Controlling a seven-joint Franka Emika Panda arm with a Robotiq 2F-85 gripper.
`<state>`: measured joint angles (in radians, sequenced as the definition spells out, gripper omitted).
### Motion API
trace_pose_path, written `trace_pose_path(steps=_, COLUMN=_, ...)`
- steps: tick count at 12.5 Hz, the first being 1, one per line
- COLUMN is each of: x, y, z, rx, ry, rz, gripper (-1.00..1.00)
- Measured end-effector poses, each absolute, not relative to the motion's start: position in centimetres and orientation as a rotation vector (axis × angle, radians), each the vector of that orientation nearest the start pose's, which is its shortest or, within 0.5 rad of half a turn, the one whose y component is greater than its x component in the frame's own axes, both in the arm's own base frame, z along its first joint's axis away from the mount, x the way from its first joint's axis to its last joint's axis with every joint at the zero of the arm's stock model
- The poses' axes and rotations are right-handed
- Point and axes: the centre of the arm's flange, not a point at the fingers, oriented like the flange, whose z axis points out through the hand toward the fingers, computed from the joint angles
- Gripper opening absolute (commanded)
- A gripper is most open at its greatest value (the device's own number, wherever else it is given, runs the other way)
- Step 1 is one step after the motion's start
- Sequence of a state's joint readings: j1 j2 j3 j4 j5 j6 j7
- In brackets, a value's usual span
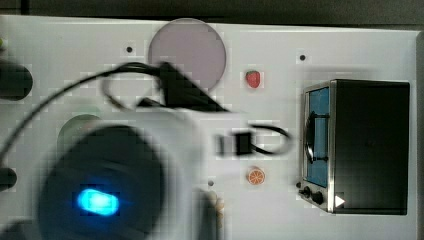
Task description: Pick ketchup from strainer and place it on the table
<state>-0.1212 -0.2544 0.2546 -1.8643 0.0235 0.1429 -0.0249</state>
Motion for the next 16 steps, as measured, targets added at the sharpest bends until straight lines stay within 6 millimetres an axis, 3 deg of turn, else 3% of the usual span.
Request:
trace_pose_path(steps=4, x=48.8, y=20.9, z=55.8, rx=-3.077, ry=0.61, rz=-0.069, gripper=1.0)
trace_pose_path(steps=8, x=45.2, y=32.1, z=50.0, rx=-3.129, ry=0.254, rz=0.056, gripper=1.0)
trace_pose_path(steps=12, x=41.4, y=38.9, z=46.2, rx=-3.115, ry=0.017, rz=0.127, gripper=1.0)
trace_pose_path(steps=14, x=40.8, y=40.3, z=43.6, rx=-3.086, ry=-0.039, rz=0.093, gripper=1.0)
trace_pose_path(steps=16, x=40.9, y=40.1, z=39.5, rx=-3.086, ry=-0.073, rz=0.078, gripper=1.0)
